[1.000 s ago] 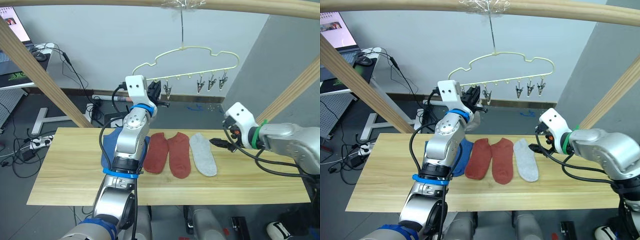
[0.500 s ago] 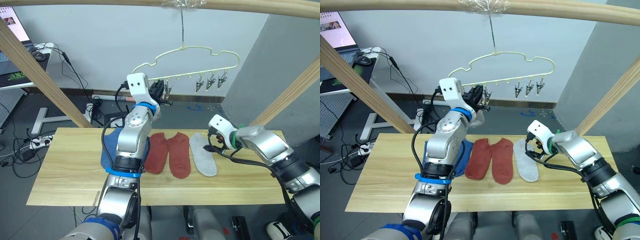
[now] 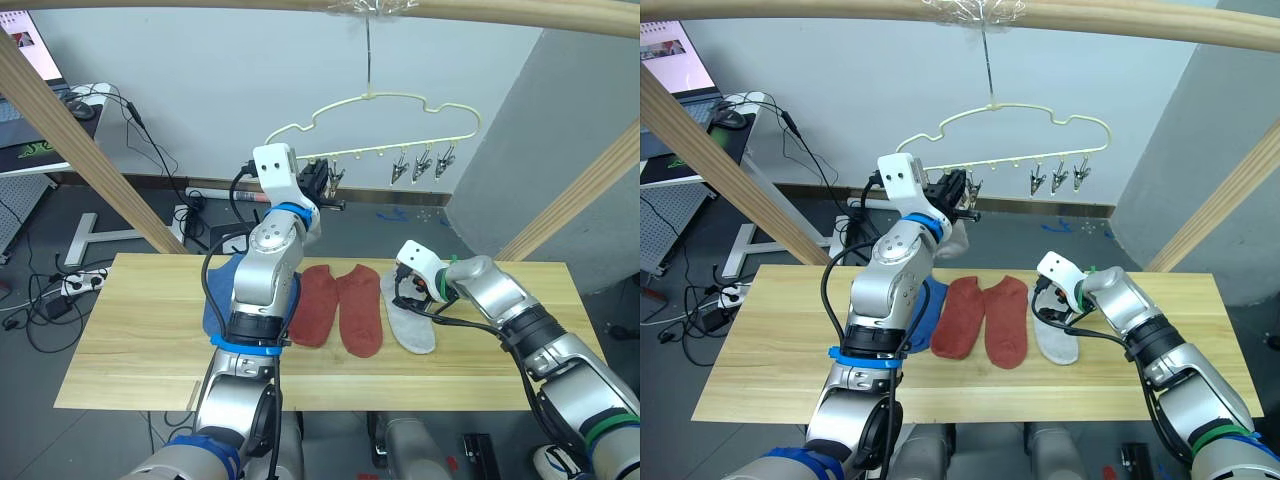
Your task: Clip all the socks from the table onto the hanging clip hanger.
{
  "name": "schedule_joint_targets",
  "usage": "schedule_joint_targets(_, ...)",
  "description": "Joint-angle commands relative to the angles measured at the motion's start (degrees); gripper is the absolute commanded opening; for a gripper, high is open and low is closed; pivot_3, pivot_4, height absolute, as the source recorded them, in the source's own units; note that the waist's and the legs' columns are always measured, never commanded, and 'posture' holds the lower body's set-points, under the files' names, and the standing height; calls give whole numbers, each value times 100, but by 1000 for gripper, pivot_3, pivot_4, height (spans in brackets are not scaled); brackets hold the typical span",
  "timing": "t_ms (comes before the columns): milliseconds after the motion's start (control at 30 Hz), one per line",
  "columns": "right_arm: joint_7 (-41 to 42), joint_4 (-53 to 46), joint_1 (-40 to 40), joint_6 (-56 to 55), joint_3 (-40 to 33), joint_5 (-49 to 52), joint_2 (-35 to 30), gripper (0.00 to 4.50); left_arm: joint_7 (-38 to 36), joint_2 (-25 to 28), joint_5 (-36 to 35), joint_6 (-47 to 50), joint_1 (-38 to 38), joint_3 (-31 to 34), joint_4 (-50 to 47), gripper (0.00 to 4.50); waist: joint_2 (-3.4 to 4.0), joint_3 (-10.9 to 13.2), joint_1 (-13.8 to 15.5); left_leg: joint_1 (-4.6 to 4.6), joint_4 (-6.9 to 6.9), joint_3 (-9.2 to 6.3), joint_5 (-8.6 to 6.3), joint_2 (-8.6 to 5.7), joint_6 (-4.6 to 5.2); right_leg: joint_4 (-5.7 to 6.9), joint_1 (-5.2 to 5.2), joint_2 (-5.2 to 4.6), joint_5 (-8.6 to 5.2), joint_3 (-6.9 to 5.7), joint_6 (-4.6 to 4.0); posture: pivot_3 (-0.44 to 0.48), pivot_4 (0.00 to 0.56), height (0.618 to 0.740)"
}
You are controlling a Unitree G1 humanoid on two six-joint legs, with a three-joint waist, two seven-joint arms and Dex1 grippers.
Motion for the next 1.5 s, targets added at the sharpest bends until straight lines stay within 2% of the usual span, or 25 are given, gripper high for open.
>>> schedule_joint_targets(33, 71, 242, -46, -211, -79, -210, 133, 4489, 11, -5, -22, -35, -56, -42, -363, 58, 1, 2, 15, 0, -1, 0, 0, 0, 0, 0, 0, 0, 0, 0, 0, 74, 280, 740)
schedule_joint_targets(300, 40, 639, 51, -594, -148, -610, 277, 4489, 27, 31, -9, 21, -55, -40, -405, 58, 1, 2, 26, 5, 0, 0, 0, 0, 0, 5, 2, 0, 0, 1, 0, 81, 283, 740)
schedule_joint_targets(367, 33, 627, 113, -616, -153, -680, 262, 4141, 31, 40, -7, 27, -53, -40, -407, 58, 1, 2, 31, 5, 0, 0, 0, 0, 0, 5, 3, 0, 0, 1, 0, 81, 283, 740)
schedule_joint_targets(433, 45, 600, 163, -616, -167, -727, 245, 3636, 36, 46, -5, 29, -50, -45, -411, 58, 1, 2, 39, 5, 0, 0, 0, 0, 0, 4, 4, 0, 0, 1, 0, 81, 283, 740)
schedule_joint_targets(700, 128, 582, 191, -570, -280, -832, 302, 864, 20, 98, -26, 28, -72, -29, -375, 58, 1, 2, 89, 7, 1, 0, 0, 0, 0, 4, 5, 0, 1, 1, 1, 83, 282, 740)
schedule_joint_targets(800, 183, 531, 214, -514, -296, -835, 309, 15, -13, 119, -124, 115, -86, 40, -368, 58, 1, 2, 91, 7, 1, 0, 0, 0, 0, 4, 5, 0, 1, 1, 1, 82, 279, 740)
schedule_joint_targets(1033, 316, -174, 302, -309, -379, -905, 64, 15, -148, 181, -742, 570, -217, 529, -209, 58, 1, 2, 92, 6, 0, -1, 0, 0, -1, 3, 5, 0, 1, 0, 2, 70, 264, 740)
schedule_joint_targets(1267, 589, -1818, 558, 541, -880, -510, -176, 15, -554, 412, -1412, 1104, -403, 807, -212, 58, 1, 1, 68, 6, -3, -1, 0, 1, -1, 2, 3, 0, 1, 0, 2, 51, 244, 740)
schedule_joint_targets(1500, 632, -3151, 389, 1611, -1427, 232, 69, 15, -551, 486, -2033, 1623, -638, 1211, -203, 58, 1, 1, 70, 5, -3, -2, 1, 0, -2, 2, 2, -1, 1, -2, 2, 36, 225, 740)
